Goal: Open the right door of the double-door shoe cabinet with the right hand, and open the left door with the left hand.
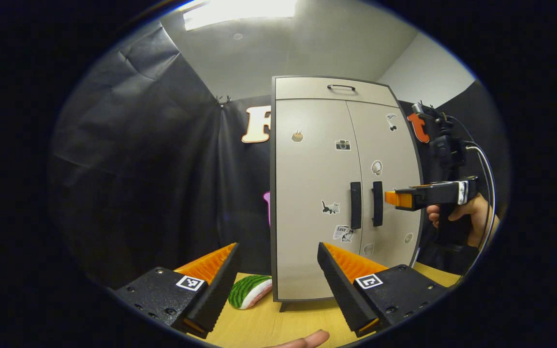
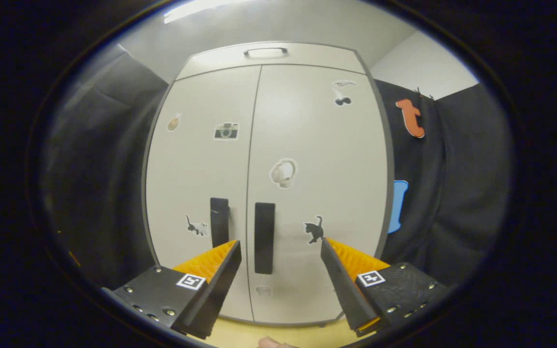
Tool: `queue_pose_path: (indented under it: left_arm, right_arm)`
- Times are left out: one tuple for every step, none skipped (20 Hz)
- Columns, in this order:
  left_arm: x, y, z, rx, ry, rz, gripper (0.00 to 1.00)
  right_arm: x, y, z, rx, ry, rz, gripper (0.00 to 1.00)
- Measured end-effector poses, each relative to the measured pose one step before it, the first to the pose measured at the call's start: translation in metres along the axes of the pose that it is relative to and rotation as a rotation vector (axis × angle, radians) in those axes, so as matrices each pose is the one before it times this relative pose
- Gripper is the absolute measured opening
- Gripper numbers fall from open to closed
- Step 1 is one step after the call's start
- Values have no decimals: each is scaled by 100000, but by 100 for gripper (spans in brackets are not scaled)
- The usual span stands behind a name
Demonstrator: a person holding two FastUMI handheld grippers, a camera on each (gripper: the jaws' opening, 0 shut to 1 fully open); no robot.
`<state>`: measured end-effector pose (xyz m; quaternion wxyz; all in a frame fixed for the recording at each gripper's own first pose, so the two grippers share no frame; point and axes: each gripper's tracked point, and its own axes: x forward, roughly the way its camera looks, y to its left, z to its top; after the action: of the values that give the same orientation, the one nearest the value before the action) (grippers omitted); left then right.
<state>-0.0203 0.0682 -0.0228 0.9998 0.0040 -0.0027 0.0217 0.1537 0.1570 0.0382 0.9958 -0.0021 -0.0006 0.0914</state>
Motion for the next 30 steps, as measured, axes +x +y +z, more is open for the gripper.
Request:
queue_pose_path:
  left_arm:
    - [-133,129,-202,-165,445,-482,98]
    - [-115,151,-129,-268,267,-642,98]
    - [-193,143,-228,-386,567,-733,98]
    - [-128,105,-91,-888,263,-799,99]
    - [-122,50,-32,-894,-295,-932,99]
    - [-232,156,13,-468,-275,-783,98]
    - [-119,189,-118,-201,174,-368,98]
    - [-218,306,24,-103,-236,162,98]
    - [-89,224,77,189,-526,5,98]
    - [-196,205,74,217,-402,142,98]
    - [-144,69,23,155,-364,-59,97]
    - [-201,26,84,-7,-337,-555,98]
    - [-263,-43,83,-126,-278,-632,99]
    - [-209,-2,3,-32,-92,-677,98]
    - [-154,9,55,59,-56,-596,97]
    - [-49,135,23,-300,-85,-30,97]
    - [9,103,-78,-446,359,266,97]
    - [82,292,-154,-357,499,576,97]
    - [-16,375,-236,-346,942,988,97]
    - [106,302,-100,-311,646,754,98]
    - [98,119,-80,50,539,319,98]
    - [116,290,-68,22,412,832,98]
    - [60,381,-50,-183,525,1062,98]
    - [45,169,86,-327,194,454,98]
    - [-136,-6,-8,-169,172,272,98]
    - [-84,-6,80,-87,37,364,99]
    - [67,-90,49,-42,67,45,99]
    - [-152,-281,157,77,-127,-365,99]
    - [-90,-293,101,124,-59,-390,99]
    - [5,-372,20,285,364,-441,99]
  right_arm:
    - [799,439,-278,463,1454,-1337,94]
    - [720,443,-187,876,766,-353,98]
    - [670,569,-201,670,963,-1,94]
    - [684,232,-185,-382,768,-733,98]
    - [635,103,-191,-1281,426,-355,94]
    - [679,-23,-310,-786,881,-1056,98]
    - [543,22,-367,247,1269,-142,89]
    - [503,149,-191,1427,712,424,89]
    - [523,203,-269,2827,1273,1053,87]
    - [594,-66,-388,2799,1922,350,86]
    - [500,-591,-330,1787,1224,-1871,89]
    - [401,-668,-49,1066,22,-1984,86]
    - [469,-696,-68,488,-354,-2314,86]
    - [227,539,-92,2450,7,2251,69]
    - [-305,657,-403,1646,652,4534,52]
    - [81,-204,-317,-2154,103,557,47]
    - [213,213,58,-3388,-672,1049,32]
    - [-31,-42,-10,-2613,-815,1092,31]
    - [-5,85,-99,1170,333,1110,28]
    - [-206,7,-8,1290,113,1794,28]
    - [-197,-27,-23,-230,1220,2001,23]
    - [-180,-43,93,-337,614,1535,24]
    - [-324,50,-15,-302,120,1533,23]
    - [-395,65,-14,330,339,1559,23]
    - [-310,-19,236,44,-844,1895,23]
    - [-407,-50,108,-184,-118,1874,23]
    - [-367,-175,9,1911,754,1153,23]
    - [-276,-58,-121,934,720,1259,23]
    - [-444,-81,-8,375,1247,950,23]
    - [-517,-163,77,-1280,-159,903,23]
